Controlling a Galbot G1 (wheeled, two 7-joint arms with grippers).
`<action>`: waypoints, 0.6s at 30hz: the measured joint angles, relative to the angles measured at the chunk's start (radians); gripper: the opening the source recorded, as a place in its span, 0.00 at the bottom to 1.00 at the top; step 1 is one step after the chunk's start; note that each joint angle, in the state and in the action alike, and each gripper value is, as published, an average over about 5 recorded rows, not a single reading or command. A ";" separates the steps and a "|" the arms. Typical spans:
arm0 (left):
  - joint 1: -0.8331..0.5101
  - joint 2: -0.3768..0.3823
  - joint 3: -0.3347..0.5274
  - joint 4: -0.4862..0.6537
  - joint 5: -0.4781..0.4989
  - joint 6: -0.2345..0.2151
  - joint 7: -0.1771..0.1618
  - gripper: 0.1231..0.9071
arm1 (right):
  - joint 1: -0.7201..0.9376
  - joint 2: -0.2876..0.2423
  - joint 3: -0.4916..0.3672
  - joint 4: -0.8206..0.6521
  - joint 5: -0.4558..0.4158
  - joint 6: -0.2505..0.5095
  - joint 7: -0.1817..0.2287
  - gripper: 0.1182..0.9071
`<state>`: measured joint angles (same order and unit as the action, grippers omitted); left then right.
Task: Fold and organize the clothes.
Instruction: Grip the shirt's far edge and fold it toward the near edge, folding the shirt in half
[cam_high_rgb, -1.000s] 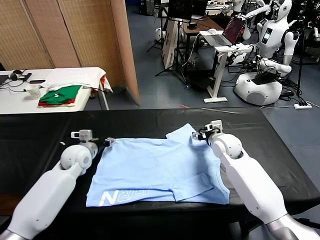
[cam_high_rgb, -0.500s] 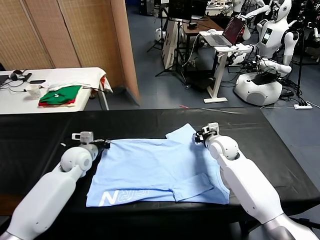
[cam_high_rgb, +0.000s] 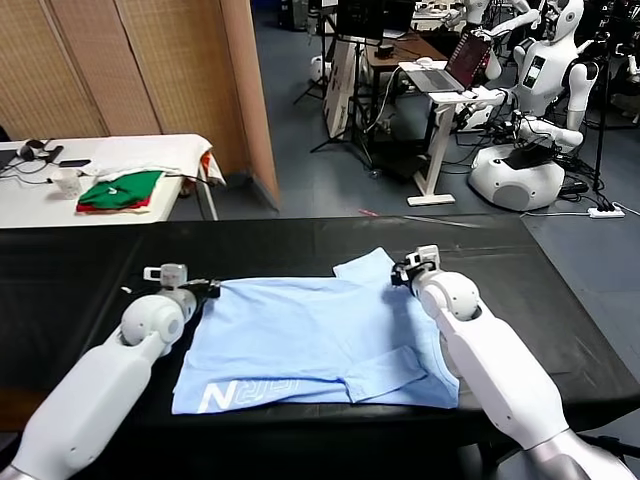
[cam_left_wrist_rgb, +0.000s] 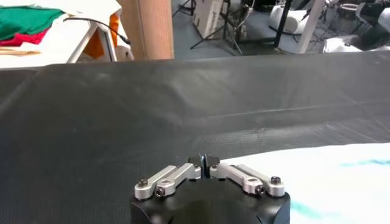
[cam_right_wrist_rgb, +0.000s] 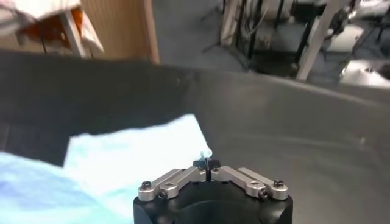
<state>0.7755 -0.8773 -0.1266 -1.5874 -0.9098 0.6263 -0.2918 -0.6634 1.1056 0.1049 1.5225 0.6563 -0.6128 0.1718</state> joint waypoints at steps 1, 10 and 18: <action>0.006 0.004 -0.005 -0.012 -0.001 0.000 -0.001 0.05 | -0.010 -0.004 0.006 0.012 0.000 0.005 -0.001 0.03; 0.096 0.048 -0.063 -0.131 -0.009 0.001 -0.003 0.03 | -0.110 -0.047 0.070 0.133 0.002 0.014 -0.005 0.03; 0.216 0.111 -0.136 -0.267 -0.028 0.002 -0.012 0.03 | -0.210 -0.078 0.125 0.259 0.002 0.009 -0.008 0.03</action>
<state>0.9915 -0.7663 -0.2622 -1.8545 -0.9383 0.6281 -0.3040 -0.8732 1.0272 0.2296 1.7815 0.6581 -0.6033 0.1639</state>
